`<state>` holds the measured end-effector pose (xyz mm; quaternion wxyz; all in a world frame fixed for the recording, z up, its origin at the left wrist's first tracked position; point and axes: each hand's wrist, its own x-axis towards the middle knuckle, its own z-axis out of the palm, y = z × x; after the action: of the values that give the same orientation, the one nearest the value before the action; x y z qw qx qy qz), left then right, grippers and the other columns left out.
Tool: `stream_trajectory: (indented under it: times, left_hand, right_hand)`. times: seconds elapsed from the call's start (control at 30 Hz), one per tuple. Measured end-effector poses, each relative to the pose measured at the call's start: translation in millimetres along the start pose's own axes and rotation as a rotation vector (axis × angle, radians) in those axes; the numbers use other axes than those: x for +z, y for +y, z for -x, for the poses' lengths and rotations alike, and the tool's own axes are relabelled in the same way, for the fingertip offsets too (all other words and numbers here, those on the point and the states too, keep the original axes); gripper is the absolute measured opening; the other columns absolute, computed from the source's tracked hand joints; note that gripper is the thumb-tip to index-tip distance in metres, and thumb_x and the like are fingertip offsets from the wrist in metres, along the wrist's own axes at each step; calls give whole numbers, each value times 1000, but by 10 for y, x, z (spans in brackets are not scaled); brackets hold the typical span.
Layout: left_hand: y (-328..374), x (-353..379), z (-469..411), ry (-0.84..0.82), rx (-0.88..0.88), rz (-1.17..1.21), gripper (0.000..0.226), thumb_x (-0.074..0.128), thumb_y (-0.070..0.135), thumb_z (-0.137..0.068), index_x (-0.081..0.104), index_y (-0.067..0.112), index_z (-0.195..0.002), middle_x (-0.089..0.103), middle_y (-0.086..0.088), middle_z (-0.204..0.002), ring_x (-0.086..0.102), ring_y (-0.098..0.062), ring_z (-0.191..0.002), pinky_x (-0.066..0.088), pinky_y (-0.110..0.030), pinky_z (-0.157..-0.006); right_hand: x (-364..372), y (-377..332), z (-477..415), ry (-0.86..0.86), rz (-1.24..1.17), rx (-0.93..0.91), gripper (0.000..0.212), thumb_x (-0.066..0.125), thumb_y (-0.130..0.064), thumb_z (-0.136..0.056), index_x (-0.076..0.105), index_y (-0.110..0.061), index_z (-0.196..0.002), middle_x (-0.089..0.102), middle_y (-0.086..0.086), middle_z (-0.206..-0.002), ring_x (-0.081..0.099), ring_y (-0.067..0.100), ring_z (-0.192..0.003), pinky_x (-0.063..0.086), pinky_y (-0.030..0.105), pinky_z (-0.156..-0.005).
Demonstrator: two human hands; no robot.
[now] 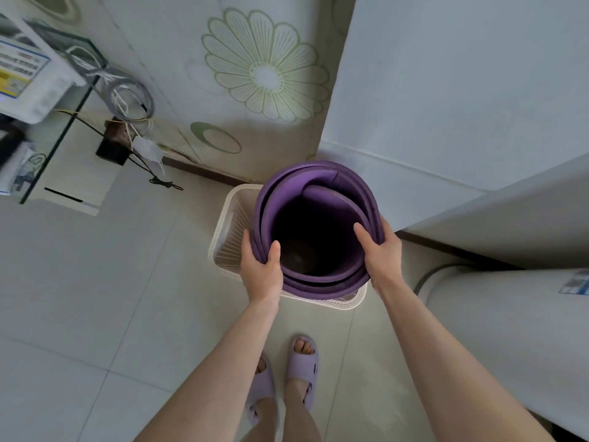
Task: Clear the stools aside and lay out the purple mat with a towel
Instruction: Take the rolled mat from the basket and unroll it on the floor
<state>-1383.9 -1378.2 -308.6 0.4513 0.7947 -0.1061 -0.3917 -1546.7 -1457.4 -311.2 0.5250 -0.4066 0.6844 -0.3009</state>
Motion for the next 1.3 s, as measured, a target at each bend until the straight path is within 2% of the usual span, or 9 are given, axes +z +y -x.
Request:
stream_trajectory:
  times: [0.23, 0.7, 0.87, 0.97, 1.0, 1.1, 1.2, 1.3]
  left_hand:
    - [136, -152, 40, -46, 17, -30, 56, 61, 22, -90, 41, 18, -142, 55, -3, -136, 53, -22, -123, 44, -43, -106]
    - [1138, -843, 795, -125, 87, 15, 58, 61, 20, -90, 39, 18, -144, 54, -2, -137, 53, -20, -124, 43, -40, -106]
    - [1539, -1158, 1100, -110, 148, 5, 46, 61, 16, -90, 48, 17, -135, 59, 14, -106, 57, -17, -109, 43, -31, -97]
    - [1739, -1351, 1258, -108, 152, 5, 56, 62, 21, -90, 41, 18, -142, 58, 2, -129, 53, -18, -119, 40, -37, -106]
    - [1794, -1417, 1316, -113, 159, 23, 56, 61, 19, -90, 41, 17, -142, 57, 1, -130, 53, -16, -117, 40, -34, -106]
    - [1954, -1601, 1491, -115, 190, 54, 47, 58, 11, -92, 45, 12, -137, 55, 4, -114, 50, -11, -103, 39, -23, -91]
    - [2052, -1802, 1672, -93, 235, 56, 40, 57, 9, -92, 50, 8, -131, 53, 6, -103, 50, -10, -96, 37, -22, -85]
    - [2076, -1986, 1878, -61, 260, 80, 41, 56, 9, -93, 48, 9, -134, 52, 6, -104, 49, -10, -95, 37, -21, -86]
  right_hand:
    - [23, -142, 155, 2, 15, -21, 51, 67, -28, -86, 52, -23, -135, 65, -3, -122, 60, 18, -113, 46, 44, -104]
    - [-213, -1197, 1191, 41, -48, -94, 42, 64, -25, -90, 55, -22, -131, 66, -2, -116, 62, 17, -107, 50, 39, -99]
    - [-294, -1621, 1626, 69, -90, -127, 41, 63, -22, -90, 56, -20, -130, 67, -1, -113, 63, 18, -104, 50, 38, -98]
    - [-320, -1834, 1856, 71, -92, -152, 38, 63, -23, -91, 57, -21, -128, 66, -3, -108, 63, 18, -102, 51, 40, -97]
    - [-326, -1894, 1934, 69, -83, -159, 38, 63, -25, -90, 57, -21, -128, 67, -3, -109, 63, 19, -102, 51, 41, -97]
    - [-321, -2016, 2118, 83, -51, -190, 43, 65, -35, -86, 58, -25, -127, 68, -5, -110, 64, 20, -105, 49, 46, -99]
    - [-340, -2131, 2331, 62, -43, -221, 38, 64, -32, -88, 59, -24, -125, 69, -4, -107, 64, 20, -102, 50, 46, -97]
    - [-344, -2203, 2528, 16, -66, -246, 40, 62, -27, -90, 57, -19, -129, 68, -1, -111, 63, 20, -103, 49, 42, -99]
